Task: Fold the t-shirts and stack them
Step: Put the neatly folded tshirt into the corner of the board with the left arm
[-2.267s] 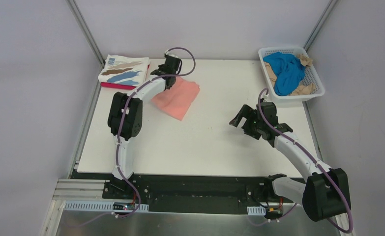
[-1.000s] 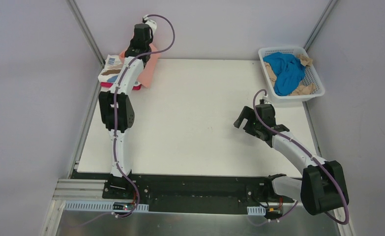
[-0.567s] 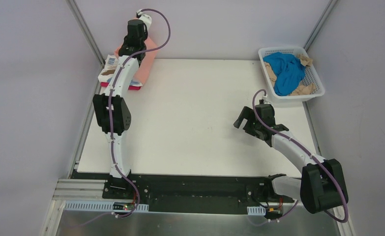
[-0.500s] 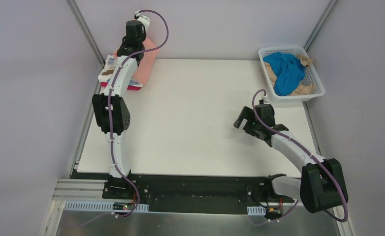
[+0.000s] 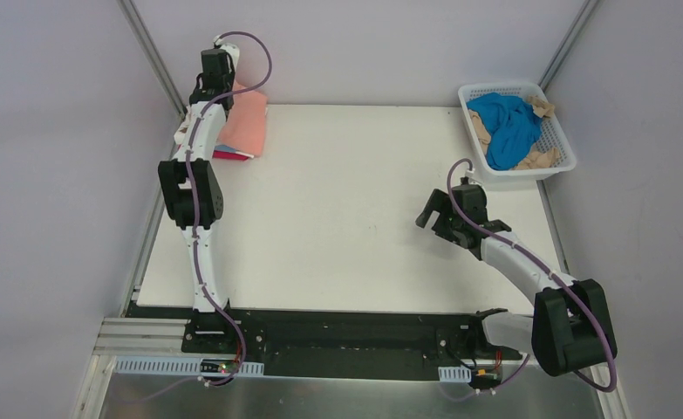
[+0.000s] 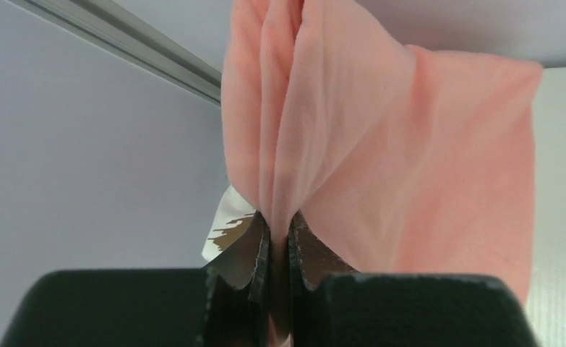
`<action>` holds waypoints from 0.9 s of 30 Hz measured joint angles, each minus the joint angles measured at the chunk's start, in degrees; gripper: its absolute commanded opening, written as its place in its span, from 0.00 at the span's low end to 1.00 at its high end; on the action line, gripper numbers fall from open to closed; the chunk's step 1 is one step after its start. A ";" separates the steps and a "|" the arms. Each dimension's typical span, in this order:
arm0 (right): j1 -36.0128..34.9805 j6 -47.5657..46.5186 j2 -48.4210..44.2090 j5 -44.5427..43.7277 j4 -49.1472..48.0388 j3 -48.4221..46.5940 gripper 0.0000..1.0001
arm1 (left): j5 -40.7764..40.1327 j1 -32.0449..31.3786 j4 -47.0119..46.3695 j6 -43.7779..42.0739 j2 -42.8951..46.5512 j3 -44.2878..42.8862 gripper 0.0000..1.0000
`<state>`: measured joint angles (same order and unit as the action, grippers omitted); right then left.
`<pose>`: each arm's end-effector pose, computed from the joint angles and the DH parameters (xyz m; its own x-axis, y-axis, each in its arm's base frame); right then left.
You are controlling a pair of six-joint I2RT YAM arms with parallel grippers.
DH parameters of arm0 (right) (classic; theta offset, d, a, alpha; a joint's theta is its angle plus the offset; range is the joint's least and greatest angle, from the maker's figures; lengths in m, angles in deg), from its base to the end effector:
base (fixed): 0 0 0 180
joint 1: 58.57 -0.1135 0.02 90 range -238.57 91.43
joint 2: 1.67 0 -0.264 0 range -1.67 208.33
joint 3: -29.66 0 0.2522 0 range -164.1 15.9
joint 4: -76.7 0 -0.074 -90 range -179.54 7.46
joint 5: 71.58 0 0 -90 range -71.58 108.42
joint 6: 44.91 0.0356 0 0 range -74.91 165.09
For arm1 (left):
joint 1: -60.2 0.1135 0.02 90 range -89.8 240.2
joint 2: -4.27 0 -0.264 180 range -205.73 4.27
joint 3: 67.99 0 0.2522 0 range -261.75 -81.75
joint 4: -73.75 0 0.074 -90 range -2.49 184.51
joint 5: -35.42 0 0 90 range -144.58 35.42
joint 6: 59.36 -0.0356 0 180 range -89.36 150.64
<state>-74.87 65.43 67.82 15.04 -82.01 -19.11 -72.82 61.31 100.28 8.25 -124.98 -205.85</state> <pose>0.2355 0.0667 0.1982 -0.6851 0.1612 -0.7104 0.0000 0.9752 0.2213 0.5387 0.0216 0.3225 -0.4049 0.3540 -0.8431 -0.1751 0.8749 0.4515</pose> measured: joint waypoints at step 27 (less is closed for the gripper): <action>0.26 0.63 5.97 -1.33 -0.20 -2.32 0.99 | -3.48 5.03 -1.60 0.72 -15.52 -12.50 0.00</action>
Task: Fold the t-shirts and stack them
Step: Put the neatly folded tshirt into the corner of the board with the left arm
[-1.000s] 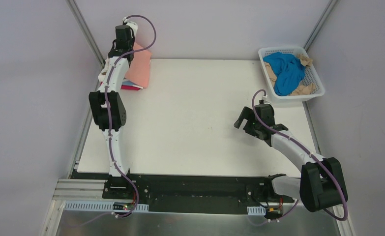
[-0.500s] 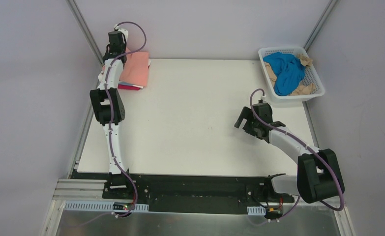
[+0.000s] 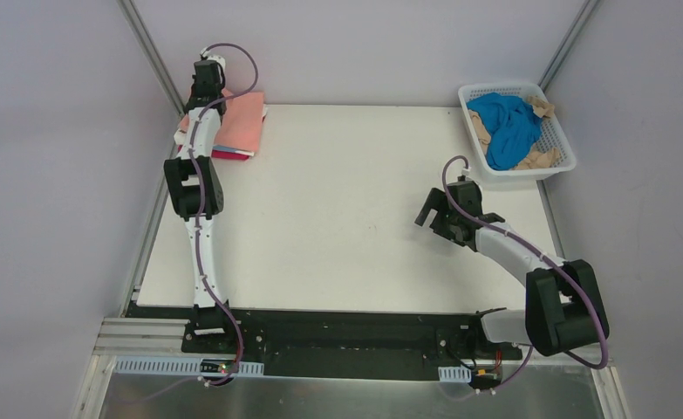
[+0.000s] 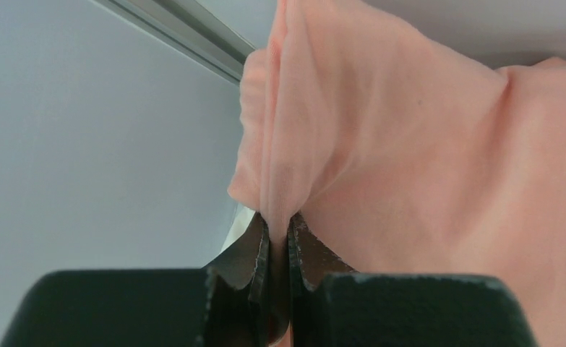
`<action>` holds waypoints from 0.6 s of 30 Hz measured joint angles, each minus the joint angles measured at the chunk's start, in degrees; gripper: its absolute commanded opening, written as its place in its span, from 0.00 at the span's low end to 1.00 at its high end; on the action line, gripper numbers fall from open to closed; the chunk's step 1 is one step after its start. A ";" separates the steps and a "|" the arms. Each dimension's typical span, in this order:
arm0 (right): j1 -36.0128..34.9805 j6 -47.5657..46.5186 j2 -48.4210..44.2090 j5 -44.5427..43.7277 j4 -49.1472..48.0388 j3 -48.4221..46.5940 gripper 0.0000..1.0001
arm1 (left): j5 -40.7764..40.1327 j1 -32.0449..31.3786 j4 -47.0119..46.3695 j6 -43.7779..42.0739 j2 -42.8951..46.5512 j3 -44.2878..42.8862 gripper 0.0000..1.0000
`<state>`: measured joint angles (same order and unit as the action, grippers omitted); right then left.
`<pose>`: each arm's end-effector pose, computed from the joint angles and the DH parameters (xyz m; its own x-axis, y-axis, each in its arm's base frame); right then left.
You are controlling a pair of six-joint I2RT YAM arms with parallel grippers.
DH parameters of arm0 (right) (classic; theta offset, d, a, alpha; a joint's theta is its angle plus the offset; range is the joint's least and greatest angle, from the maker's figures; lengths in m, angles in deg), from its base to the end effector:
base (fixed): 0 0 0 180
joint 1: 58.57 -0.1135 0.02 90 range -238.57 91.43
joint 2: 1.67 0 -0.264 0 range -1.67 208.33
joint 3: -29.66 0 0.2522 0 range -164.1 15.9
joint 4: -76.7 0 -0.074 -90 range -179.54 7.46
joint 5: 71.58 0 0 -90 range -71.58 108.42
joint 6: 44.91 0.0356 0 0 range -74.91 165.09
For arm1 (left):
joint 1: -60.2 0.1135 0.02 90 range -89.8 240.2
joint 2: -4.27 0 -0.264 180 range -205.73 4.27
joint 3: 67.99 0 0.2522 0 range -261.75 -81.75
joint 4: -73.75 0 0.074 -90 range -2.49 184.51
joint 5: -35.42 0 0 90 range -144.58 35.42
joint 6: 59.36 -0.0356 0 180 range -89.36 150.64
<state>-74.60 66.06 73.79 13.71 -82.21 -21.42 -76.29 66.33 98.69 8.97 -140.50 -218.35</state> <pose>0.2509 0.0690 0.1869 -0.7185 0.1647 -0.6758 0.0399 0.9797 0.1963 0.5829 0.0758 0.2549 -0.4709 0.2945 -0.8316 -0.2930 0.8369 0.4623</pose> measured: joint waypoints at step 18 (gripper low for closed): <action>0.00 1.53 -2.49 -0.20 0.04 -0.07 1.00 | -4.11 1.11 -3.52 10.69 3.10 3.93 0.99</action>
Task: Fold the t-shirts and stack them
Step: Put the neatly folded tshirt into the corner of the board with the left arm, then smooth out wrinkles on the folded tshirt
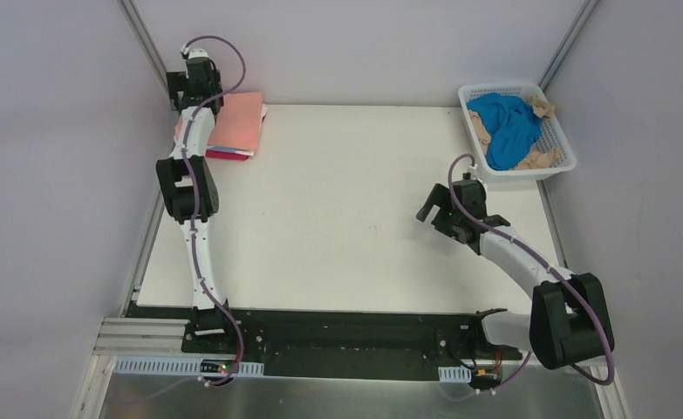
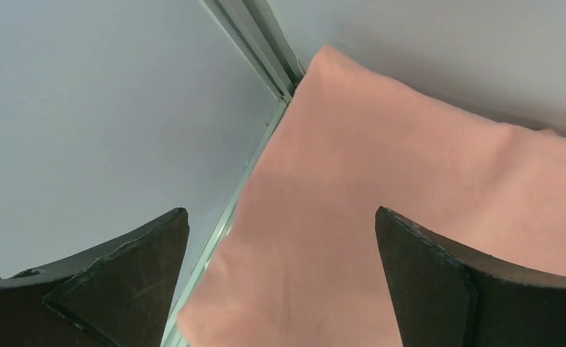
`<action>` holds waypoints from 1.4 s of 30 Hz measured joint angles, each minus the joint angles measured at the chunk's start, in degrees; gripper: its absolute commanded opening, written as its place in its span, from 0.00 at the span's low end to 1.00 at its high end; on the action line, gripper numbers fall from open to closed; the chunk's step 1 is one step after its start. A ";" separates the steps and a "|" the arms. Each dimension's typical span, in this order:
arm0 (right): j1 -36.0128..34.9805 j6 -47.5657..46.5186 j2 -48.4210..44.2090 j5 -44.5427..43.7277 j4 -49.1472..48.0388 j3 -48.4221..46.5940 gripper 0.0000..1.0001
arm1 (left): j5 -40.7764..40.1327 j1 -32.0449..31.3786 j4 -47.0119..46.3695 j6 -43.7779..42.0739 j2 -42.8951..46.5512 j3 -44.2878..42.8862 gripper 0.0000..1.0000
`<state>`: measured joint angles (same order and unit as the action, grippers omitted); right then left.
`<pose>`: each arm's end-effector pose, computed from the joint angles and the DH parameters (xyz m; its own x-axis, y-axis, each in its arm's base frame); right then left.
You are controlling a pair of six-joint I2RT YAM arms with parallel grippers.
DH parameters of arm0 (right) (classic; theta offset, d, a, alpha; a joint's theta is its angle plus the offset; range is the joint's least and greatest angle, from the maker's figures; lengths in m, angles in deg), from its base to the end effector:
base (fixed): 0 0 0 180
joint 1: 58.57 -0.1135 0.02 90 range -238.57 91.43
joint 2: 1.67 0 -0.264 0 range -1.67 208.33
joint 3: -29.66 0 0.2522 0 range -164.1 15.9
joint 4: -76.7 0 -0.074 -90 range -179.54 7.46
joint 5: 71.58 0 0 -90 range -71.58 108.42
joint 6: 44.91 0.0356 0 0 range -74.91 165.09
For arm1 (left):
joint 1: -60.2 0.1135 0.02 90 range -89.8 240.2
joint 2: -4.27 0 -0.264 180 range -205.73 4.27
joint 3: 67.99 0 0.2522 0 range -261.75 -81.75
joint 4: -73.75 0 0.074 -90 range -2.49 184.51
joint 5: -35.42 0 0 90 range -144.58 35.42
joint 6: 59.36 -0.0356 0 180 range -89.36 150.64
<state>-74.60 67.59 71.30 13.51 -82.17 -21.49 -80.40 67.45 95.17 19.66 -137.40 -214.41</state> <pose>0.2478 0.0680 0.1976 -0.6873 0.1992 -0.6985 0.0521 0.9727 0.2262 0.5734 0.0886 0.2677 -0.3798 0.1245 -0.9166 -0.4636 0.8318 0.3051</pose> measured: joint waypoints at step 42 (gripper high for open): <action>0.07 1.07 -3.80 0.39 1.11 1.90 1.00 | 22.21 7.52 -0.17 27.10 3.72 12.61 0.99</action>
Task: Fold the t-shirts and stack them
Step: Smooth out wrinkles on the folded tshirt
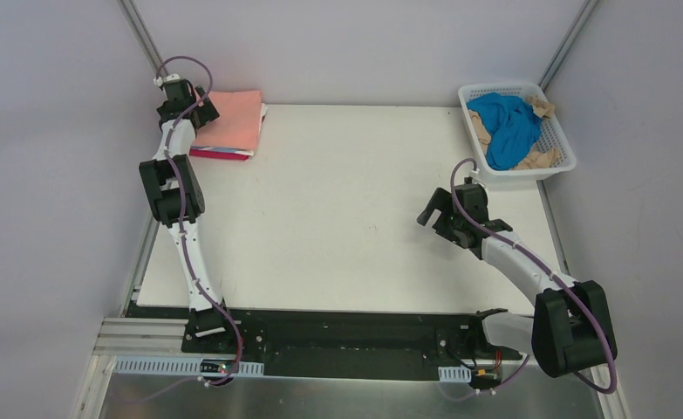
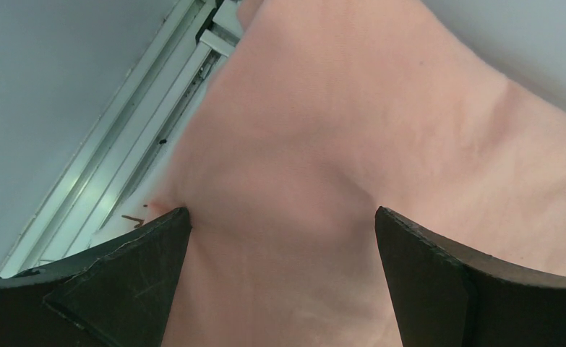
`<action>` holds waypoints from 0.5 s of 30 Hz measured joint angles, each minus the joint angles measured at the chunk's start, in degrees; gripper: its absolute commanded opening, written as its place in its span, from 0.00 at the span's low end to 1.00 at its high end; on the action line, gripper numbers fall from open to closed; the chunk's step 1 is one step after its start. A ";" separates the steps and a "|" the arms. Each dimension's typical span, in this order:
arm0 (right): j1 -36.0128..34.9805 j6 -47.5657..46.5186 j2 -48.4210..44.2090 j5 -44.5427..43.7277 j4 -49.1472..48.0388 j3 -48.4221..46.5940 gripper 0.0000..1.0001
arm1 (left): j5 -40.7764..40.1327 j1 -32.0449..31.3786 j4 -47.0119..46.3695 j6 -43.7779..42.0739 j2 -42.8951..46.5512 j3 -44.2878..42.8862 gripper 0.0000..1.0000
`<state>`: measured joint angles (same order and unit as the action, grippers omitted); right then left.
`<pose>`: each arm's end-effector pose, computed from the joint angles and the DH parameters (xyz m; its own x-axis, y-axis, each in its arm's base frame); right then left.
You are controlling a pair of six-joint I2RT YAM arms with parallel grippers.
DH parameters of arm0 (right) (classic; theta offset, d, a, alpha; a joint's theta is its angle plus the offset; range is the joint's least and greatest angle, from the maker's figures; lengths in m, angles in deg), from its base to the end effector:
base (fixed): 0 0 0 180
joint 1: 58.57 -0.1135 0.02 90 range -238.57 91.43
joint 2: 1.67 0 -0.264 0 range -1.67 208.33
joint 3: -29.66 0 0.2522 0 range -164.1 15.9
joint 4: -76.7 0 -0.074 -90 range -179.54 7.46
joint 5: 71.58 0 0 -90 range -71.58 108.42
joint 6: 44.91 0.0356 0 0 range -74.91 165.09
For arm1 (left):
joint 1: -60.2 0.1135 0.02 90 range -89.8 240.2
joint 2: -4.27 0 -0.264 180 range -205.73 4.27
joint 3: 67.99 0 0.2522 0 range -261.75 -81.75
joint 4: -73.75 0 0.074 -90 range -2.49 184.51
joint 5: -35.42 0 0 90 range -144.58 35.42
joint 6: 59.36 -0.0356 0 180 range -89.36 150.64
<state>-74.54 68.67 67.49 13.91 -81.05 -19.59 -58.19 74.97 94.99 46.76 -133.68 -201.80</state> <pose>0.2357 0.0645 0.2009 -0.6787 0.2206 -0.7005 0.0581 0.9670 0.2482 0.5472 0.1466 0.2252 -0.3122 -0.3689 -0.8755 -0.4123 0.8828 -0.2249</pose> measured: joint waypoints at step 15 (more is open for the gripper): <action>0.00 0.33 -0.61 0.44 0.79 0.00 1.00 | 1.79 1.75 -0.39 5.70 -2.29 0.07 0.99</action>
<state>-74.54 68.99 66.88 14.34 -80.26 -19.59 -56.40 76.72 94.60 52.47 -135.98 -201.74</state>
